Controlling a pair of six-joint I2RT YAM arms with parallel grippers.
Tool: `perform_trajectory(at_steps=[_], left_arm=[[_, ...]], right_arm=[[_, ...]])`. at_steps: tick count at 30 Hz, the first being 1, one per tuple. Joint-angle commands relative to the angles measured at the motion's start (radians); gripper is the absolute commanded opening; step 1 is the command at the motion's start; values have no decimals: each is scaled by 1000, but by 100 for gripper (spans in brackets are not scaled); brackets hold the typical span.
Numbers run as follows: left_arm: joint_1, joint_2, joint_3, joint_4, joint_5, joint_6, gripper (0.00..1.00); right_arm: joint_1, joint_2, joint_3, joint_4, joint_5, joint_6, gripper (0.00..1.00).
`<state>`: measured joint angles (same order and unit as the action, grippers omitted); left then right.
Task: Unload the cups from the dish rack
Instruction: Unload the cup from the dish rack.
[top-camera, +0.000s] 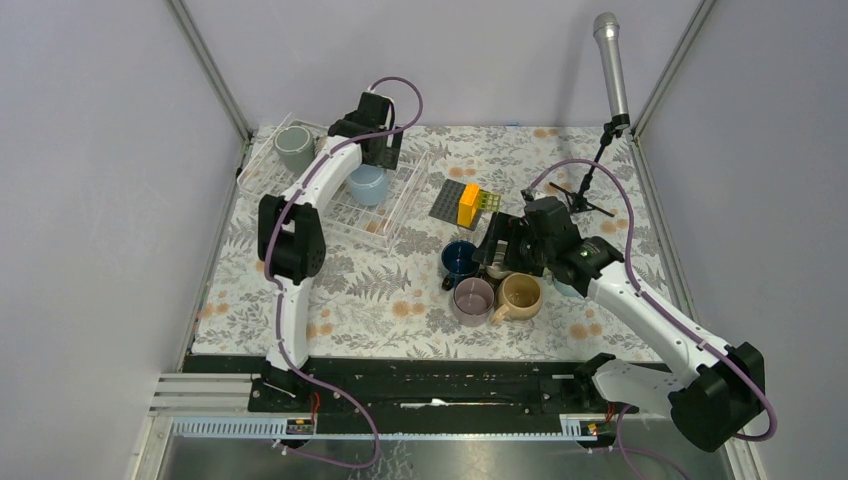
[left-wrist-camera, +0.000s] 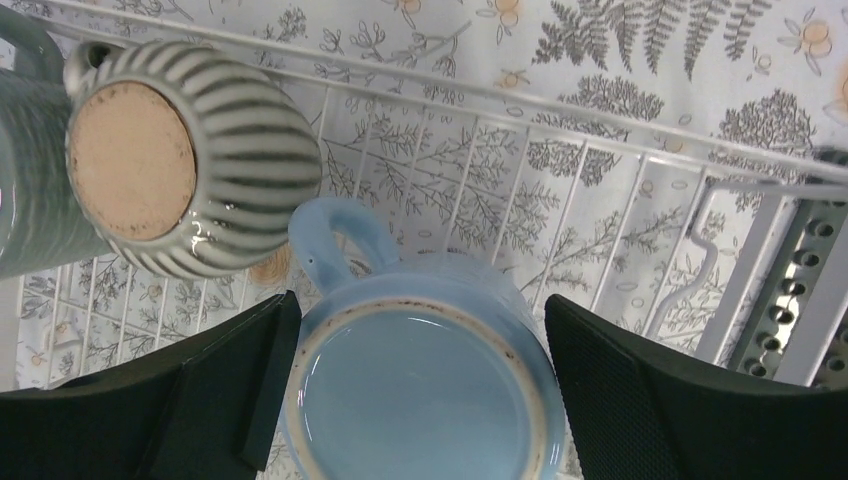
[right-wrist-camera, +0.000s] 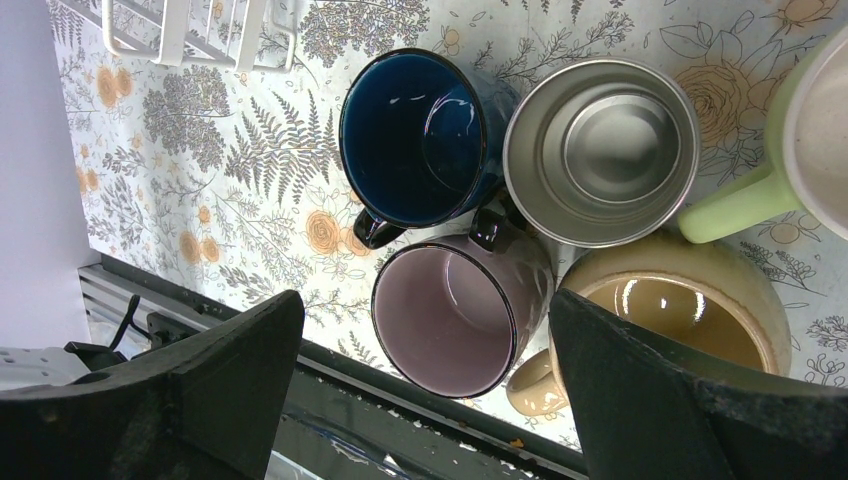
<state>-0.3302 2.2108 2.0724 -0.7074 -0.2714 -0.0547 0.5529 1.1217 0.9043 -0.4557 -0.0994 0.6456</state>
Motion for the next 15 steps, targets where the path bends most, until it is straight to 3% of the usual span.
perform_trajectory(at_steps=[1, 7, 15], left_arm=[[-9, -93, -35, -19, 22, 46, 97], [-24, -134, -83, -33, 17, 100, 99], [-79, -185, -104, 2, -146, 136, 99]], right_arm=[[6, -28, -1, 31, -14, 7, 100], [5, -31, -2, 31, -17, 9, 100], [6, -34, -5, 31, -22, 10, 100]])
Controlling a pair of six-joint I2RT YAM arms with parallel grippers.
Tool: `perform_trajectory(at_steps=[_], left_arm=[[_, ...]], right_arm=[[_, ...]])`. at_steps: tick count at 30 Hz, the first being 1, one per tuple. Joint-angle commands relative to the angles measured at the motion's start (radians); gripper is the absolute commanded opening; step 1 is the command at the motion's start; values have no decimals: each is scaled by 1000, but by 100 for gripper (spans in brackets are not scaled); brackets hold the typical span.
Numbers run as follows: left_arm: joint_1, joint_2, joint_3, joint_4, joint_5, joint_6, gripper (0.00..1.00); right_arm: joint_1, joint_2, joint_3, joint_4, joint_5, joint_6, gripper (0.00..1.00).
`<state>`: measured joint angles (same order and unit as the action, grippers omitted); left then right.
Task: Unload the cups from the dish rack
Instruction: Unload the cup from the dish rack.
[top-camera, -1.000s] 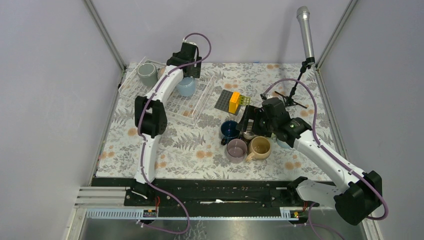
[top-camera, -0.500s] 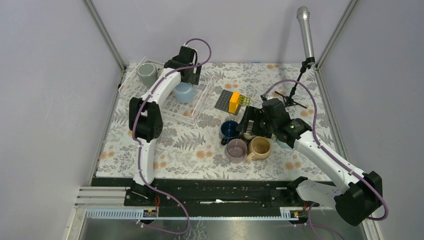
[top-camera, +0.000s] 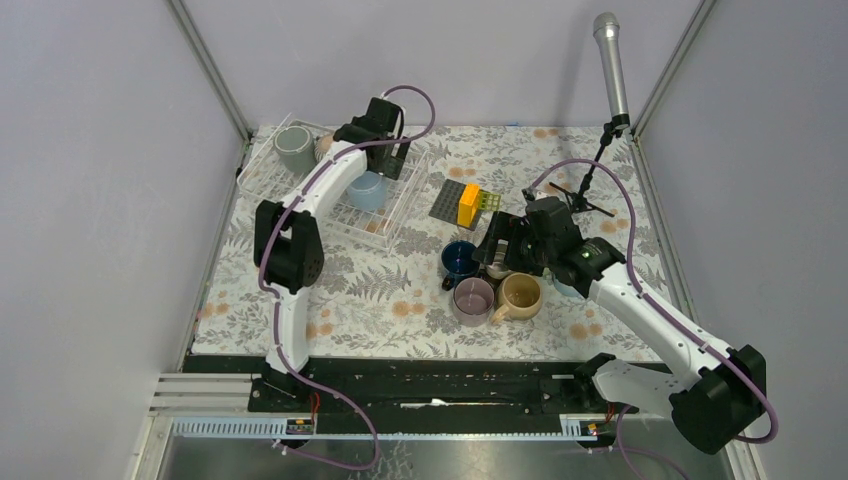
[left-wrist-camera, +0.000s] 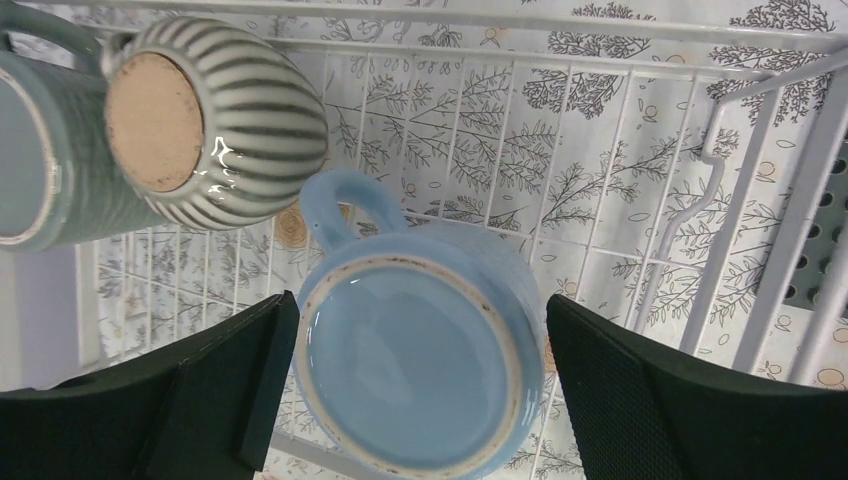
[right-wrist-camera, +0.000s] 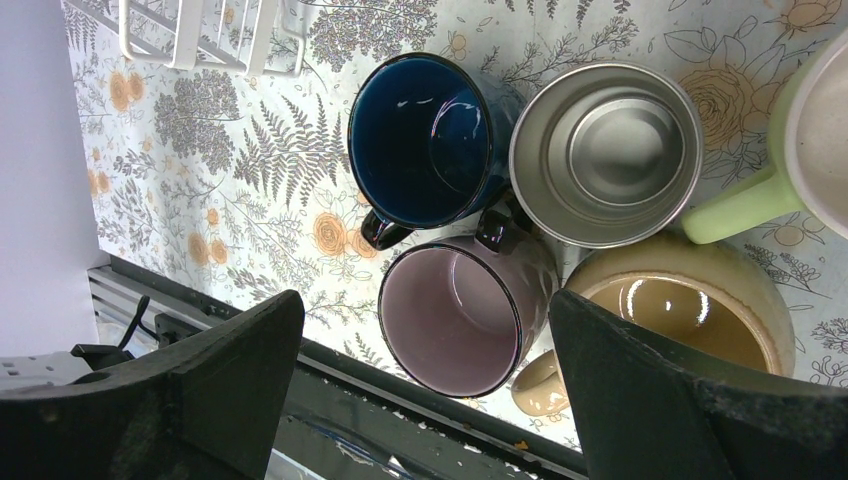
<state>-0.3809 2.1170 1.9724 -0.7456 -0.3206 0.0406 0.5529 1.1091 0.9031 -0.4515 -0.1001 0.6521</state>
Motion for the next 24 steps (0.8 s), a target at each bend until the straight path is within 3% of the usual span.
perform_trajectory(at_steps=[1, 9, 19, 24], left_arm=[[-37, -96, -3, 43, -107, 44, 99], [-97, -122, -40, 44, -106, 26, 99], [-97, -108, -98, 16, -241, -100, 99], [-98, -131, -158, 17, -204, -119, 99]], right_arm=[[6, -22, -5, 27, -21, 4, 100], [7, -19, -9, 27, -27, 6, 100], [6, -28, -27, 42, -35, 11, 100], [6, -20, -37, 62, -51, 18, 100]])
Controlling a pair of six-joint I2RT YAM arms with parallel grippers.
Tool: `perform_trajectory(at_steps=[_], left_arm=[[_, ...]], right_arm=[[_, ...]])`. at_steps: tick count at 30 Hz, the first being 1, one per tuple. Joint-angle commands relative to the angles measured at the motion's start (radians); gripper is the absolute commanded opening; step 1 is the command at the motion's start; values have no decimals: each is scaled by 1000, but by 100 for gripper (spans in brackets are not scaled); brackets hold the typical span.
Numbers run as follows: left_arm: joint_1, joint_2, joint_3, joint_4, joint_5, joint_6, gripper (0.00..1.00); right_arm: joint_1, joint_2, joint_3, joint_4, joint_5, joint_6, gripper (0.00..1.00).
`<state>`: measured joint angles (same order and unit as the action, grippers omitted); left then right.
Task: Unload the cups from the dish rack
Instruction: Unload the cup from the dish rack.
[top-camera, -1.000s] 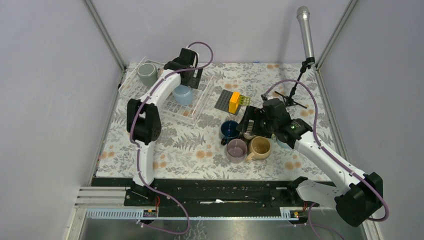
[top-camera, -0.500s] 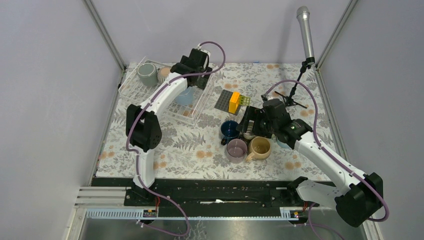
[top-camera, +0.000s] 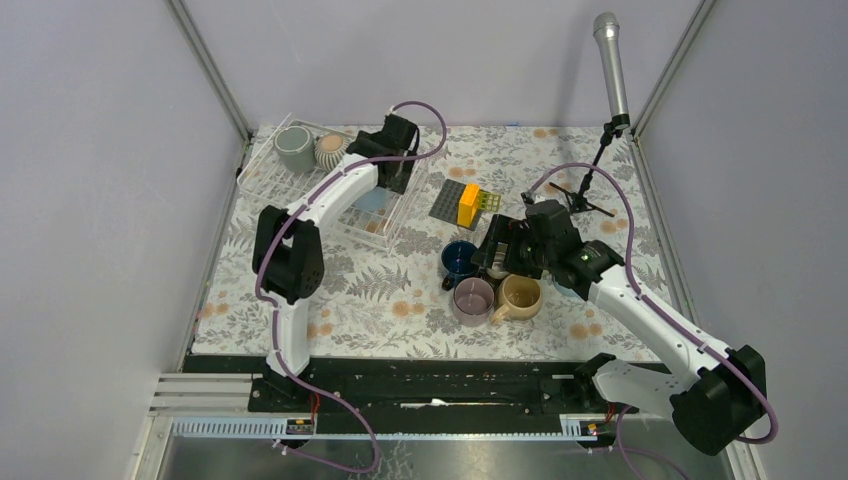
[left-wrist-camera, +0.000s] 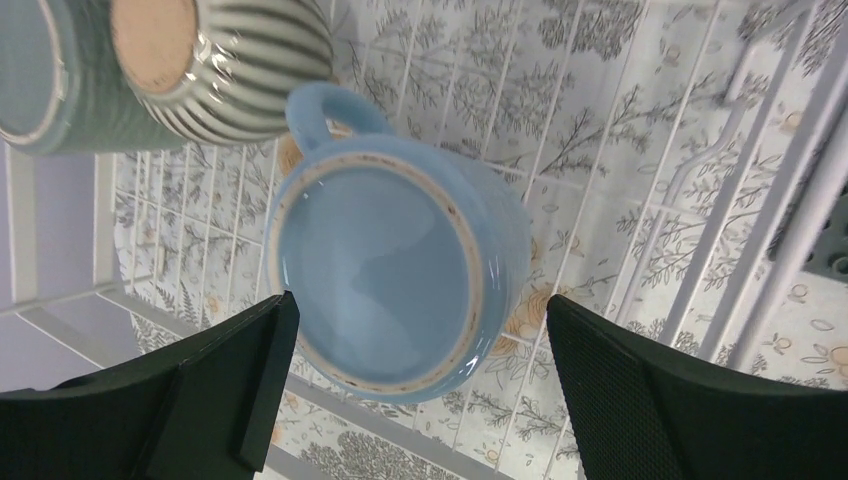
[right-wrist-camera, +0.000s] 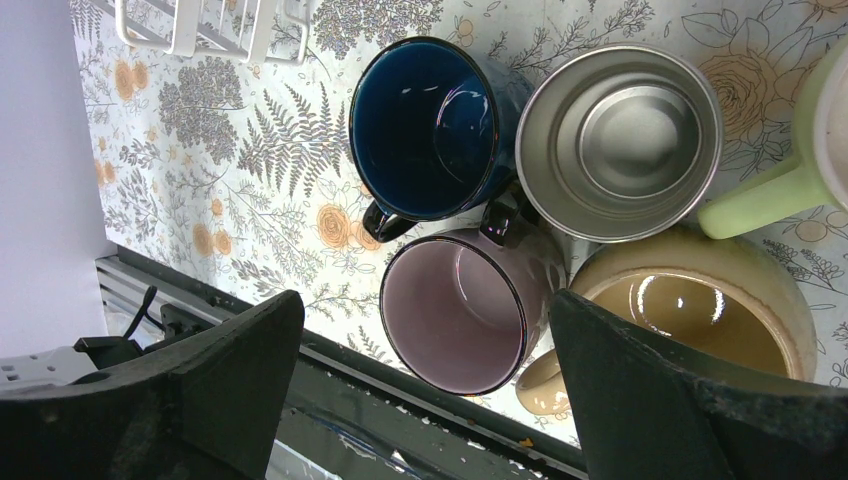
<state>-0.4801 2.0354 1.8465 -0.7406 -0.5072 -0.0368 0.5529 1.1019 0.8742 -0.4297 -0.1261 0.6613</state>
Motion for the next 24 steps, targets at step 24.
perform_trajectory(at_steps=[24], left_arm=[[172, -145, -153, 53, -70, -94, 99]], right_arm=[[6, -1, -25, 62, -50, 11, 100]])
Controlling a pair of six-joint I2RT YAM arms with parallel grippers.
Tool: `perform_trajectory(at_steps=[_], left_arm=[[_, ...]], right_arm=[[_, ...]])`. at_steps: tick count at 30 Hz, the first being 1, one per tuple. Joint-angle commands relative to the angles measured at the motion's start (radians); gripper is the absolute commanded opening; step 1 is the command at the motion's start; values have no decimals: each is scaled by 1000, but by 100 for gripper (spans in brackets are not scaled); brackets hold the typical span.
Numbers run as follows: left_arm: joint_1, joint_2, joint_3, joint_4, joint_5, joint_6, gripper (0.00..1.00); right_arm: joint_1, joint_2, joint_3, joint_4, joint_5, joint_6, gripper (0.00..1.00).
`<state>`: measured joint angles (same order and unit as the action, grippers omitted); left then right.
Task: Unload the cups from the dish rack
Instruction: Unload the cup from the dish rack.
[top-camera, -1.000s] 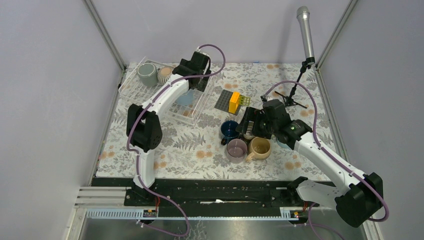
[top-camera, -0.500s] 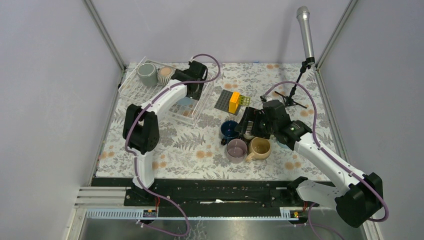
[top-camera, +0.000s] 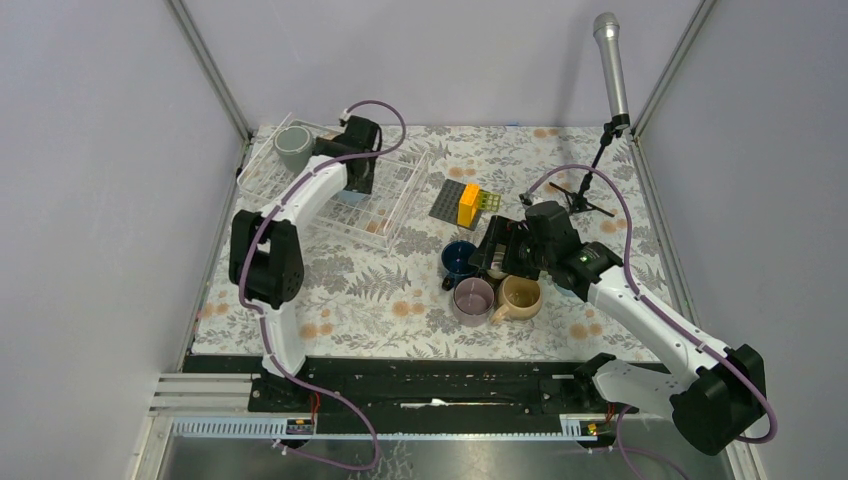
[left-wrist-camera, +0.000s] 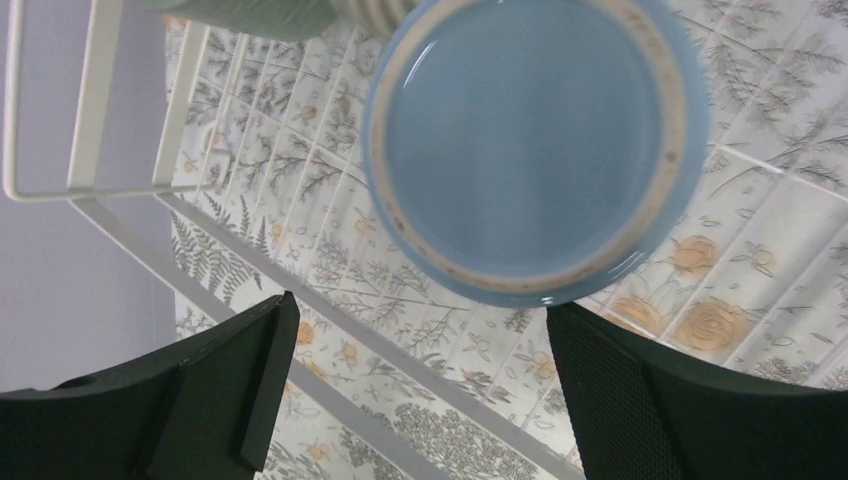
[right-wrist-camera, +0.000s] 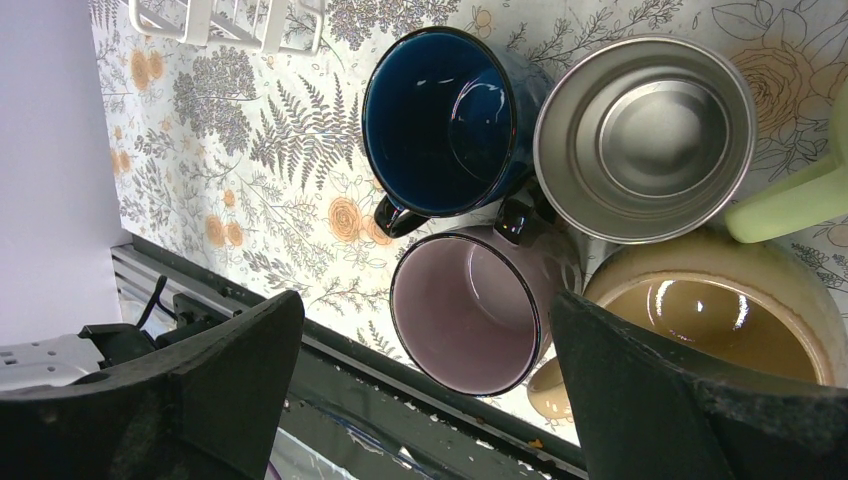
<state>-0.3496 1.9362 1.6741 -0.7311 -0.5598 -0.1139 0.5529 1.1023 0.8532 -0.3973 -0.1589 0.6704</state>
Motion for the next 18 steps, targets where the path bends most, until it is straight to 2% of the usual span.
perform_trajectory(at_steps=[1, 6, 10, 18], left_arm=[[49, -47, 27, 43, -21, -19, 99], [49, -61, 82, 20, 35, -21, 99], [-16, -78, 123, 4, 70, -14, 99], [-54, 99, 326, -23, -88, -71, 99]], right_arm=[[6, -3, -5, 29, -16, 2, 100], [5, -6, -7, 29, -13, 2, 100], [6, 3, -3, 29, -11, 0, 100], [7, 14, 7, 30, -17, -12, 100]])
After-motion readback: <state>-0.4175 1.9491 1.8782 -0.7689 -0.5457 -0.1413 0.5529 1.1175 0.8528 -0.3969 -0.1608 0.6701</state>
